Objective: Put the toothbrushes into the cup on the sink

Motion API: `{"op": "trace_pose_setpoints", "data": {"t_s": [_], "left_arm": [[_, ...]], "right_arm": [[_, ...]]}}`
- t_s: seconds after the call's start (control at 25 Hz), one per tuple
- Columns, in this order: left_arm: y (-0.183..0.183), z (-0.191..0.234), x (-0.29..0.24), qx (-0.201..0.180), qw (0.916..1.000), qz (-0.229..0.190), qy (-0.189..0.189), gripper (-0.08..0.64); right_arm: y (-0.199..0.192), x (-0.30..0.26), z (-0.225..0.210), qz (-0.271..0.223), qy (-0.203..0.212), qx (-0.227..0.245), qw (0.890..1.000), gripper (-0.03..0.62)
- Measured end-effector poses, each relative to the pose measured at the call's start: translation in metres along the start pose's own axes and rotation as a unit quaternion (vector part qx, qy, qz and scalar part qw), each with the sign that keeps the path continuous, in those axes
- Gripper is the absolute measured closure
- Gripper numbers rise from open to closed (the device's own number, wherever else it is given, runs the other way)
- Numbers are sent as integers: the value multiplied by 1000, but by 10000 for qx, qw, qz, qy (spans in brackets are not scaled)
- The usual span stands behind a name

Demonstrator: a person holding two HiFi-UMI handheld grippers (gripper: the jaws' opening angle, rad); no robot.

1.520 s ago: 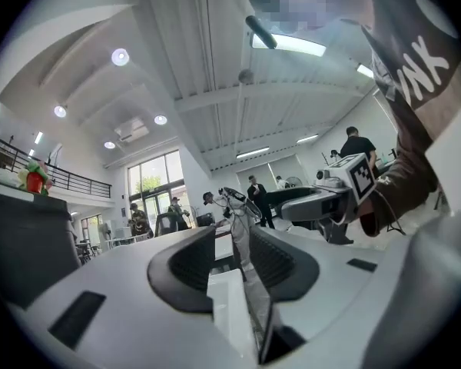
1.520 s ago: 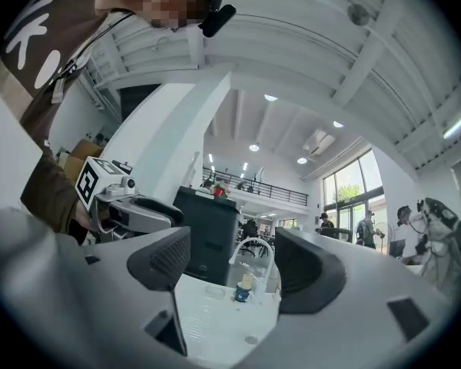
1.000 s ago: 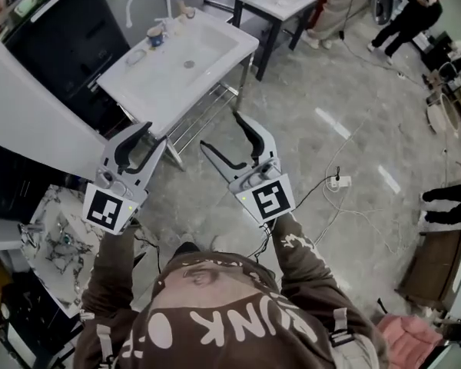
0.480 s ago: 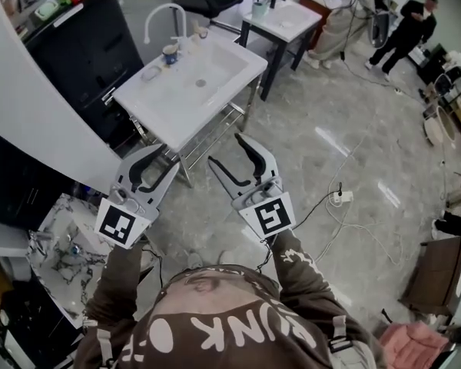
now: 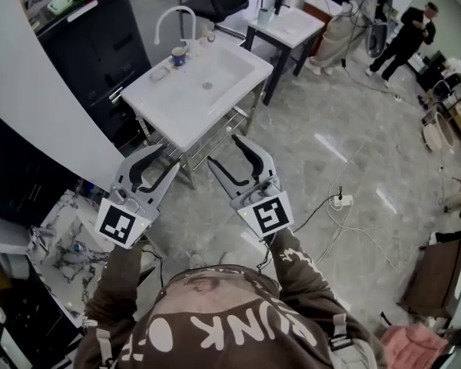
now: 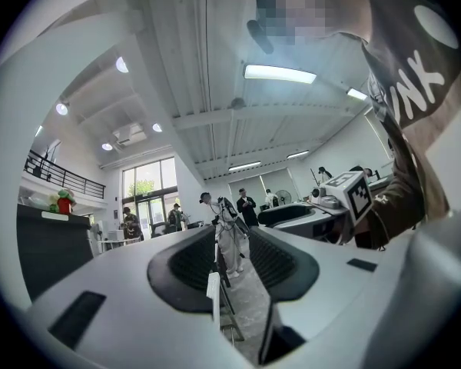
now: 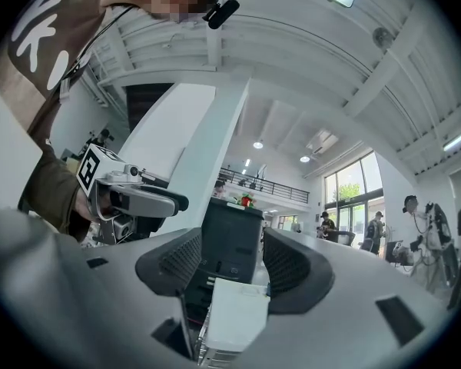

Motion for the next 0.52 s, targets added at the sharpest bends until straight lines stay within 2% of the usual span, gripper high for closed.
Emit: {"op": "trace_pose_setpoints", "data": {"t_s": [0.52], "left_arm": [[4,0,17,8,9999,0,104,433]], "right_arm": [[11,-2,15,-29,122,23,9999,335]]}}
Point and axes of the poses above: the fingertips, and each gripper's own axes: x backward along the fingers, z to its left, y out of its top, the point moved 2 cm from there along x, backward along the fingers, and after that the axes turned 2 degrees about z, right-handed, at the moved point
